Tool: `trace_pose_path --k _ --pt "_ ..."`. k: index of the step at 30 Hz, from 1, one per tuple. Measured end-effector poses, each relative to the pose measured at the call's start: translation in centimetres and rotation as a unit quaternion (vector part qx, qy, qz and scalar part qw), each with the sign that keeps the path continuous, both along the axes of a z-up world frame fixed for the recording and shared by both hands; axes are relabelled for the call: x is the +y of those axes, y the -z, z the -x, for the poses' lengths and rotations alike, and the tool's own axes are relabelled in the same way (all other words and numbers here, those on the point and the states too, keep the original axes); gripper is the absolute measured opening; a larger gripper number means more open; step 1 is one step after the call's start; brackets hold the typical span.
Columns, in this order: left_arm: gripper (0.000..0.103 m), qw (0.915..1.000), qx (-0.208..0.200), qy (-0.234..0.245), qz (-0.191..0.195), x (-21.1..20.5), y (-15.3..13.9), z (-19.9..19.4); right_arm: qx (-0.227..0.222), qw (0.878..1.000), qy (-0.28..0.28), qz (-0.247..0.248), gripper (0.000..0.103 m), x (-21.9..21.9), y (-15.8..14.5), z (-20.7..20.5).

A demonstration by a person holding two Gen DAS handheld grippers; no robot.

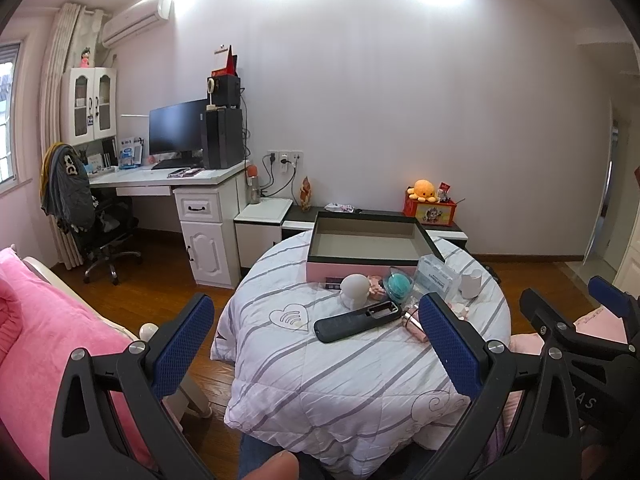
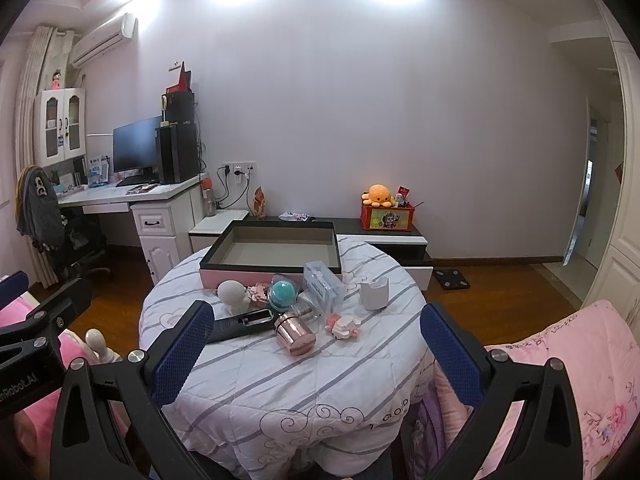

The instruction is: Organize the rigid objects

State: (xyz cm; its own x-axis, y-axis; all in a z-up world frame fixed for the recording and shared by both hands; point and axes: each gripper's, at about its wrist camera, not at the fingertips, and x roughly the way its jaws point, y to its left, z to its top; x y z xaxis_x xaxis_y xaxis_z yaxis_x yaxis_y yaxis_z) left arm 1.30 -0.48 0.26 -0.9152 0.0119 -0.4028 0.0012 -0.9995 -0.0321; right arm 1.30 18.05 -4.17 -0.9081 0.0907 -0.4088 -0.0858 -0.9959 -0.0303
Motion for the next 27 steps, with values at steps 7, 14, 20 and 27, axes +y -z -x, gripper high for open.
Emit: trace_pose_path --k 7,14,20,27 --pt "0.103 0.9999 -0.011 0.013 0.000 0.6 1.1 1.7 -0.018 1.000 0.002 0.001 0.103 0.8 1.3 1.7" --pt "0.103 0.9990 -0.038 0.023 0.006 1.3 4.3 5.9 -0.058 0.998 -0.010 -0.001 0.103 1.9 4.5 6.2" --pt "0.103 0.9959 -0.078 0.045 0.005 2.1 7.8 10.7 -0.109 0.994 -0.012 0.004 0.103 3.1 7.8 10.9" --pt "0.103 0.9907 -0.118 0.068 0.006 2.6 11.1 16.0 -0.157 0.986 -0.053 0.013 0.103 2.7 11.1 15.7"
